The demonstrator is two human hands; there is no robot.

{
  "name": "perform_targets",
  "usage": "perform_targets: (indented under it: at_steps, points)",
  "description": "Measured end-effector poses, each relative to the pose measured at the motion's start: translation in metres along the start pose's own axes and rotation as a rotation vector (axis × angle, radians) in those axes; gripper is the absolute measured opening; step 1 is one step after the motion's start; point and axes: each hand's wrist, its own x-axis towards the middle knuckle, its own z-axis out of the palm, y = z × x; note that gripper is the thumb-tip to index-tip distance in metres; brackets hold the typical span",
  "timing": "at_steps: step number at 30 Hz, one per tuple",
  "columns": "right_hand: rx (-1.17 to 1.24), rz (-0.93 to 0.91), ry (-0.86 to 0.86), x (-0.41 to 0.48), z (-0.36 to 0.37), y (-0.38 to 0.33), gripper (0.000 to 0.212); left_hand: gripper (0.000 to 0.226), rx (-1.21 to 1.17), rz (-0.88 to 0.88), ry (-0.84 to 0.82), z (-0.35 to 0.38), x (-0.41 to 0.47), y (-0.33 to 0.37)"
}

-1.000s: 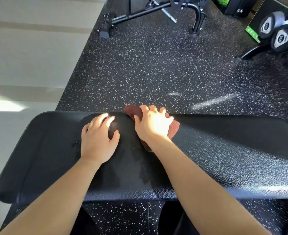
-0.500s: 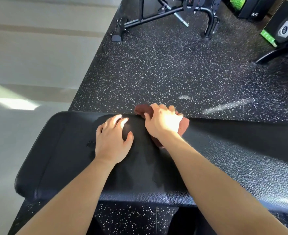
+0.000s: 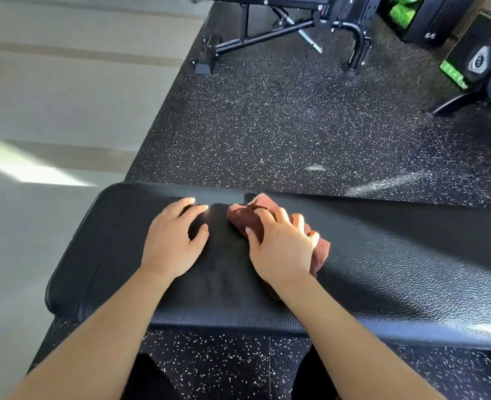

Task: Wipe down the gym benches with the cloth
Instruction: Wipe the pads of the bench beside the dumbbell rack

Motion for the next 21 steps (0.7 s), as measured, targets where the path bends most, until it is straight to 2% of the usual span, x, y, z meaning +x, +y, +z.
perform_targets:
  at_steps: [7,13,16,21]
  points:
    - [0.059,0.028,-0.057,0.057,0.009,-0.023,0.035,0.039,-0.025,-0.015,0.028,0.002,0.002,0.0]
    - [0.018,0.03,-0.147,0.088,0.008,-0.039,0.036,0.037,-0.022,-0.008,0.038,0.001,0.003,-0.001]
    - [0.043,-0.021,-0.131,0.076,0.005,-0.034,0.038,0.037,-0.02,-0.015,0.014,0.0,0.004,0.001]
    - [0.058,-0.136,-0.053,0.006,-0.002,-0.02,0.038,0.032,-0.096,-0.069,0.0,-0.005,-0.01,0.004]
